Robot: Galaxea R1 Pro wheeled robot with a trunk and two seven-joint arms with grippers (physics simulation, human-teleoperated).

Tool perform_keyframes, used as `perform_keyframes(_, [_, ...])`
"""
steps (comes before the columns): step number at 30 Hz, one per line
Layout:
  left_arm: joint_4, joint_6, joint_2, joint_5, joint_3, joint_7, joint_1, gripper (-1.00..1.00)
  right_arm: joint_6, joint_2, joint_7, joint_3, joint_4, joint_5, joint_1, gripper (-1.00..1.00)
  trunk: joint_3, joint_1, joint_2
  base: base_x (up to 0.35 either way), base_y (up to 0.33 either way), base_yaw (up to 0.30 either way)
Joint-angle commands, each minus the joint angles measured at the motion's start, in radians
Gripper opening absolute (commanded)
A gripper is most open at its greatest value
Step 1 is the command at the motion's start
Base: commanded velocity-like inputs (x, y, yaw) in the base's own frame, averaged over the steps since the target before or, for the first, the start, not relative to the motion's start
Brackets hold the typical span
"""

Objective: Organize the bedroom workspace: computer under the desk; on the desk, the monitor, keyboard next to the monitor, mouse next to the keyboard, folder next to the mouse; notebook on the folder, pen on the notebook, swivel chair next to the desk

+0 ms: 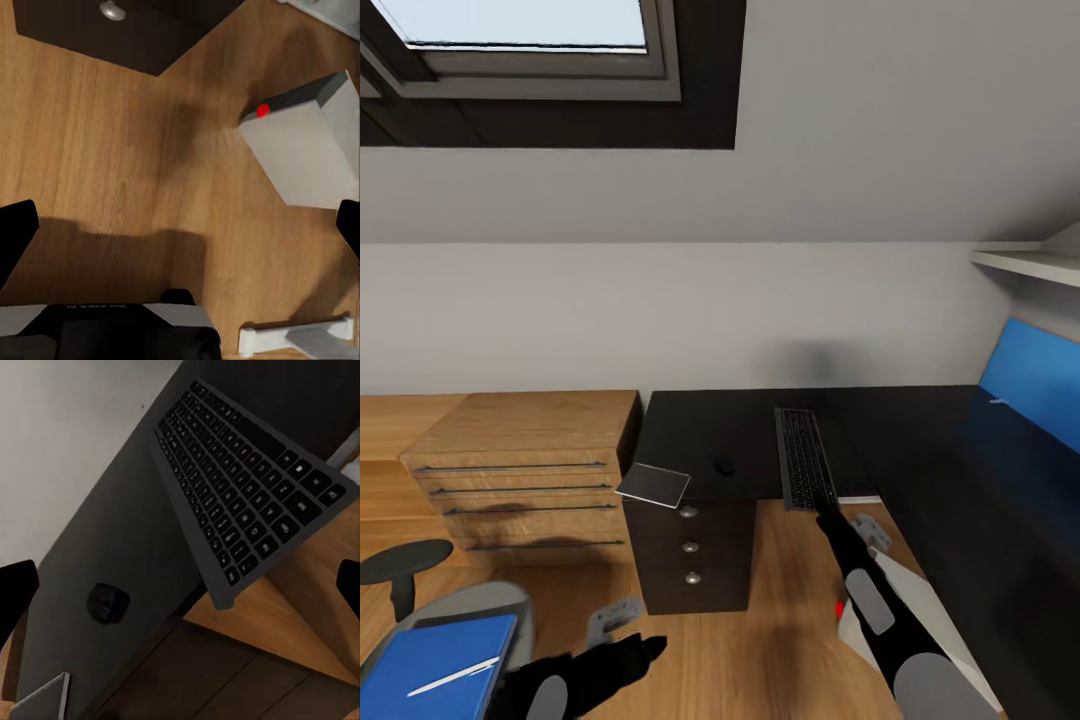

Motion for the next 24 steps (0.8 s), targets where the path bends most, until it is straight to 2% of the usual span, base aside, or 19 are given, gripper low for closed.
perform_keyframes(1, [0.011,0.007,-0.004,0.013,0.0,0.01,0.0,1.0,-0.001,0.0,0.01,-0.004,-0.002,-0.011,0.0,1.0,-0.004,0.004,-0.008,0.0,0.0,0.0])
perform_keyframes(4, [0.025,0.004,-0.007,0.012,0.0,0.012,0.0,1.0,-0.003,-0.002,0.01,-0.003,-0.001,-0.009,0.0,1.0,-0.014,0.016,-0.029,0.0,0.0,0.0])
perform_keyframes(9, [0.03,-0.04,-0.008,0.013,0.003,0.013,0.0,1.0,-0.001,-0.003,0.01,-0.005,0.003,-0.009,0.0,1.0,-0.03,0.035,-0.064,0.0,0.0,0.0])
perform_keyframes(11, [0.031,-0.047,-0.008,0.014,0.004,0.013,0.0,1.0,0.004,-0.015,0.01,-0.005,0.006,-0.01,0.0,1.0,-0.036,0.043,-0.078,0.0,0.0,0.0])
perform_keyframes(16, [0.031,-0.048,-0.008,0.015,0.004,0.013,0.0,1.0,0.014,-0.026,0.029,-0.007,0.008,-0.017,0.001,1.0,-0.051,0.062,-0.113,0.0,0.0,0.0])
perform_keyframes(20, [0.031,-0.049,-0.008,0.017,0.004,0.011,0.0,1.0,0.022,-0.036,0.116,-0.008,0.008,-0.071,0.004,1.0,-0.064,0.077,-0.141,0.0,0.0,0.0])
perform_keyframes(22, [0.032,-0.049,-0.008,0.018,0.004,0.007,-0.001,1.0,0.044,-0.051,0.204,-0.008,0.007,-0.128,0.006,1.0,-0.07,0.085,-0.155,0.0,0.0,0.0])
perform_keyframes(24, [0.033,-0.049,-0.008,0.019,0.003,0.006,0.0,1.0,0.106,-0.069,0.304,-0.008,0.009,-0.155,0.007,1.0,-0.077,0.092,-0.169,0.0,0.0,0.0])
